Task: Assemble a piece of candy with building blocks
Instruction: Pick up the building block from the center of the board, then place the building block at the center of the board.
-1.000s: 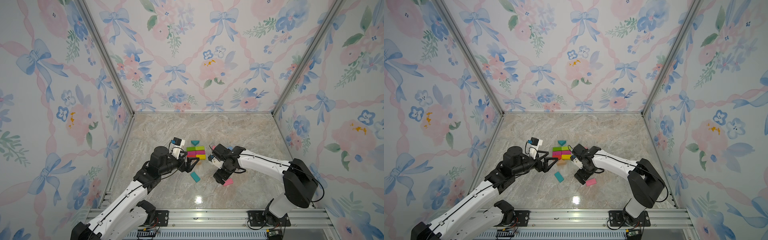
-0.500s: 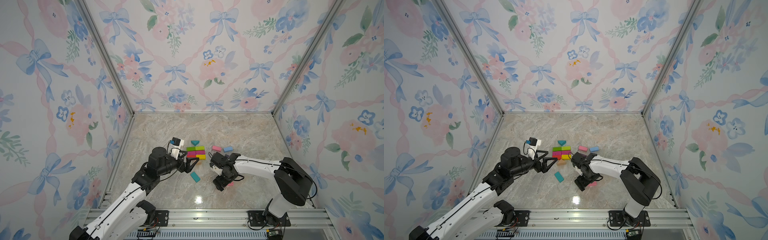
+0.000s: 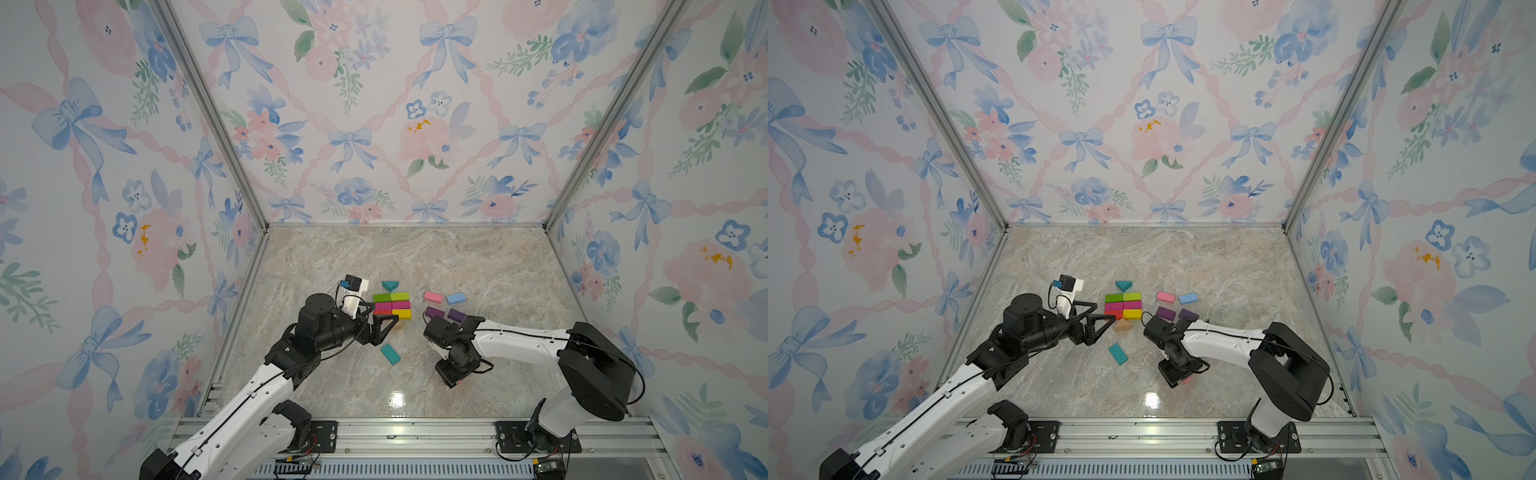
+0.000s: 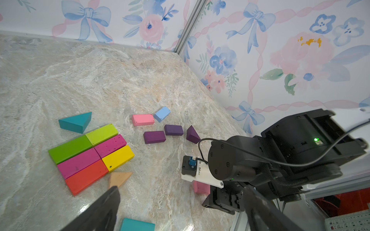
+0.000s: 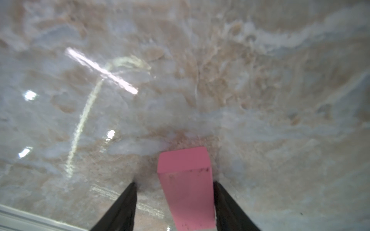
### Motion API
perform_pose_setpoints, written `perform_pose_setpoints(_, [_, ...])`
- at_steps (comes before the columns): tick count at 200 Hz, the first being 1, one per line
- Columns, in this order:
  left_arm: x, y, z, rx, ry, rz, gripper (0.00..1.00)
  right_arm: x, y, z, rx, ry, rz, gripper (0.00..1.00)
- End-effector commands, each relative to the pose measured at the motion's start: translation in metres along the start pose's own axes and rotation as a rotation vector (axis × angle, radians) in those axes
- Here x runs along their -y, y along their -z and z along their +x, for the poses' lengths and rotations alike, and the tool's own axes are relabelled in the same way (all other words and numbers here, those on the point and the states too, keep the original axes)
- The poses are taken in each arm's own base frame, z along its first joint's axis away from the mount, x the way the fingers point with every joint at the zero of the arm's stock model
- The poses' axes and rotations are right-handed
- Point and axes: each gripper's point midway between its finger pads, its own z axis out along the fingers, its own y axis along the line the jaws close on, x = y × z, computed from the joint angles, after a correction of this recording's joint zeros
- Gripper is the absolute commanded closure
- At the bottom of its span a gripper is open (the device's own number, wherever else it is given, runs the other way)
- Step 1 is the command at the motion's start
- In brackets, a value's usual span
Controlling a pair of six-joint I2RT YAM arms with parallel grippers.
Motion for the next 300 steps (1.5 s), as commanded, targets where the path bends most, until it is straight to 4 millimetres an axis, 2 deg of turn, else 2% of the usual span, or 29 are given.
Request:
perform_pose_setpoints(1, [0.004,0.001,-0.008,0.011,0.001,0.014,0.02,0.007,-0.006,0.008,-0.046,0.001,0.057,0.58])
perform_pose_setpoints(19, [0.005,0.002,-0.01,0.018,-0.003,0.014,0.02,0.004,-0.009,0.001,-0.055,0.029,0.064,0.71])
perform_pose_setpoints(38, [0.006,0.003,-0.009,0.019,-0.003,0.017,0.02,0.002,-0.003,-0.02,-0.014,0.09,0.076,0.79])
perform_pose_setpoints(73, [0.009,0.007,-0.013,0.036,-0.004,0.023,0.02,0.009,0.016,-0.075,0.067,0.281,0.101,0.81])
perform_pose_setpoints(90, [0.013,0.01,-0.017,0.05,-0.012,0.033,0.02,0.021,0.023,-0.09,0.078,0.389,0.137,0.82])
perform_pose_setpoints(105, [0.015,0.012,-0.019,0.057,-0.013,0.038,0.02,0.036,0.025,-0.09,0.041,0.46,0.157,0.82])
perform_pose_setpoints(128, [0.014,0.011,-0.018,0.053,-0.012,0.037,0.02,0.049,0.029,-0.084,0.014,0.527,0.14,0.81])
perform_pose_setpoints(176, [0.014,0.006,-0.023,0.041,-0.007,0.037,0.02,0.084,0.031,-0.081,0.004,0.477,0.138,0.8])
perform_pose_setpoints(262, [0.015,0.007,-0.027,0.05,0.0,0.038,0.02,0.098,0.004,-0.077,-0.07,0.488,0.127,0.78])
perform_pose_setpoints(300, [0.018,0.009,-0.029,0.06,-0.009,0.044,0.02,0.101,-0.002,-0.072,-0.094,0.479,0.121,0.71])
